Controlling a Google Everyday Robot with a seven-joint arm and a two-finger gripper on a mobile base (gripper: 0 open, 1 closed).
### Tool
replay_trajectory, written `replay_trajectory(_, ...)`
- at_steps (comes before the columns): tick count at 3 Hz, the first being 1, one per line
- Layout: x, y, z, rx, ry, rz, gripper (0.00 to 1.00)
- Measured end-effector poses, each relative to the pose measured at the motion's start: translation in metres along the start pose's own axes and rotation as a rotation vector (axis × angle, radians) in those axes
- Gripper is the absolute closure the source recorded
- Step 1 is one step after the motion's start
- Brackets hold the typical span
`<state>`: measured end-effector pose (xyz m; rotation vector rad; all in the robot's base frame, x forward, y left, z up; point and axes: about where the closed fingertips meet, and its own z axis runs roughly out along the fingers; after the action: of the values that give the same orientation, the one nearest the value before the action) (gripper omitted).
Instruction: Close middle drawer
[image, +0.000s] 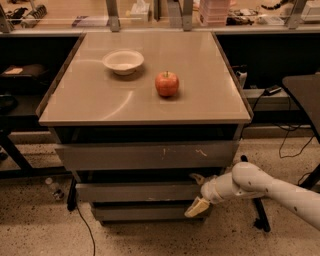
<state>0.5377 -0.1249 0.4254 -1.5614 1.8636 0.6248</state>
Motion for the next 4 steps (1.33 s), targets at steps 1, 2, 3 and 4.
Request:
replay_trajectory(1,-0.005,-0.004,-0.009,0.016,-0.040,0.001,0.41)
replay_trajectory(2,-0.005,-0.004,-0.009,0.017,-0.041,0.001,0.39)
replay_trajectory(3,-0.005,-0.004,-0.009,0.017,-0.041,0.001,0.16)
replay_trajectory(4,-0.022,-0.010,-0.012,0.020,-0.048,-0.039,0.05)
